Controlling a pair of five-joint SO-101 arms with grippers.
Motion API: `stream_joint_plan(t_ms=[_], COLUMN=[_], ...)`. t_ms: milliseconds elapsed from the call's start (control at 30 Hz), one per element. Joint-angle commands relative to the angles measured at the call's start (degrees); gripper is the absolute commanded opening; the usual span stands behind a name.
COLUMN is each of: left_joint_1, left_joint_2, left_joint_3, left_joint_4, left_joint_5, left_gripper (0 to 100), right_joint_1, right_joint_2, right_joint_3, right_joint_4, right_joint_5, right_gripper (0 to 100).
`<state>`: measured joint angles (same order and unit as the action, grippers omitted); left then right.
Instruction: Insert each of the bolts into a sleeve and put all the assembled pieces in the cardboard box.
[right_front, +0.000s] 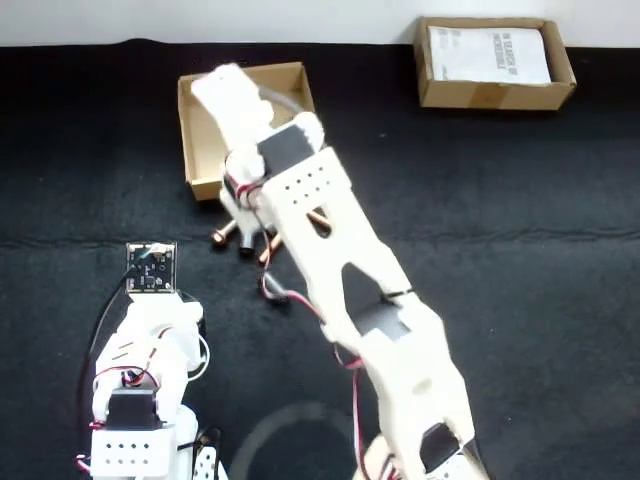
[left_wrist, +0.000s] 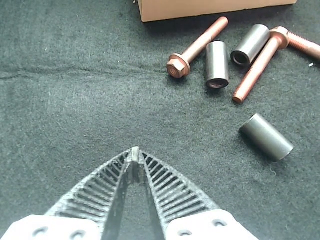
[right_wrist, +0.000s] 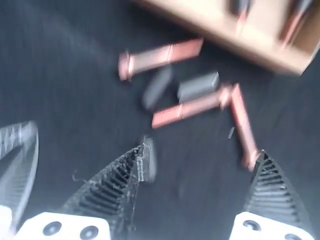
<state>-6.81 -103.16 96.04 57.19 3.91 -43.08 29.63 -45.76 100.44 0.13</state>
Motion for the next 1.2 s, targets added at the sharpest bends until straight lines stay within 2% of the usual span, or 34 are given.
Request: stream_joint_plan(t_ms=[0, 167, 433, 767, 833, 1000, 1167], left_joint_1=[-0.7, -0.7, -0.7, -0.7, -0.7, -0.7, -0.7], left_joint_2=[-0.7, -0.7, -0.7, -0.7, -0.7, -0.7, -0.7], left_joint_3=[1.1, 1.1, 1.1, 1.1, 1.1, 1.1, 1.1], left_joint_4=[-0.7, -0.7, -0.7, -0.7, -0.7, -0.7, -0.7], left_joint_5=[-0.2, -0.2, -0.2, -0.2, -0.2, -0.2, -0.2], left_gripper=[1, 1, 1, 1, 1, 1, 1], right_joint_1=[-0.7, 0.5, 0.1, -3.3, -3.9, -4.2, -4.1], right_joint_2=[-8.0, -8.0, -8.0, -7.2, -5.5, -2.9, -2.6], right_joint_3=[16.7, 22.0, 31.1, 32.7, 32.3, 32.2, 32.2], right_joint_4=[0.2, -0.7, -12.2, -18.0, -18.1, -18.1, -18.1], right_joint_5=[-0.4, -0.5, -0.5, -0.5, -0.5, -0.5, -0.3], right_gripper=[30.0, 30.0, 30.0, 29.9, 27.5, 13.3, 12.4])
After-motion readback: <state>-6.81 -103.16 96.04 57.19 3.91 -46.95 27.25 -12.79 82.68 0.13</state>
